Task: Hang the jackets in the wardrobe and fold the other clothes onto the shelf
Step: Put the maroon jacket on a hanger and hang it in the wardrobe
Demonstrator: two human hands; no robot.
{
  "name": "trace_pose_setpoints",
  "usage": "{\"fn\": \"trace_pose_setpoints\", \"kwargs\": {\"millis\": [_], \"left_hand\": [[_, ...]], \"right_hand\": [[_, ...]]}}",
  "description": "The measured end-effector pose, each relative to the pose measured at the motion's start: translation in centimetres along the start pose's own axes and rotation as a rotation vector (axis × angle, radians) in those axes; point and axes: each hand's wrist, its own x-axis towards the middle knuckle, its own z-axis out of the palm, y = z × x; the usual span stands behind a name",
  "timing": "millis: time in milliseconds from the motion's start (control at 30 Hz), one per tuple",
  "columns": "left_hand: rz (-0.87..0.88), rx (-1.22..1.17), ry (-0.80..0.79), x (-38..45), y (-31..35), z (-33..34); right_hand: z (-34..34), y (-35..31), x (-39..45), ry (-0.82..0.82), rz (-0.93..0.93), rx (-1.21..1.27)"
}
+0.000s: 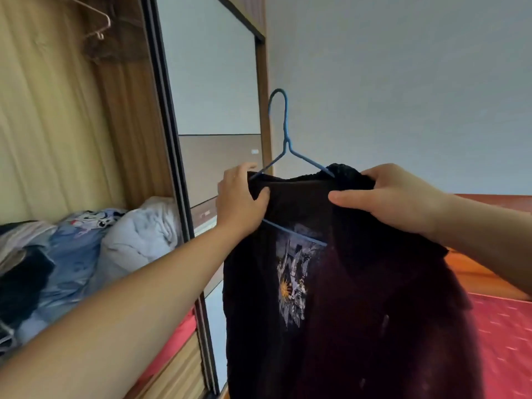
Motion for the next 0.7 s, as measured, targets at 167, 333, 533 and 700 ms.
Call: {"fn": "trace_pose_setpoints", "kwargs": {"millis": [167, 333, 533, 700], "left_hand": [[-0.858, -0.651, -0.144, -2.9, 1.8, -3.0], [-0.938, -0.886, -0.182, -1.8, 2.4, -6.8], [-0.826, -0.897, -0.120, 0.9, 1.6, -11.6], [-0.480, -0.630, -0.169, 2.1, 0.1, -15.3]], "right_hand": [[-0.1, -3.0, 1.6, -0.065, -0.078, 0.066], [0.8, -5.8, 2.8, -0.123, -0.170, 0.052], [0.8, -10.5, 5.6, -0.120, -0.235, 0.076], [1.9, -16.4, 9.9, -0.052, -0.295, 0.129]]}}
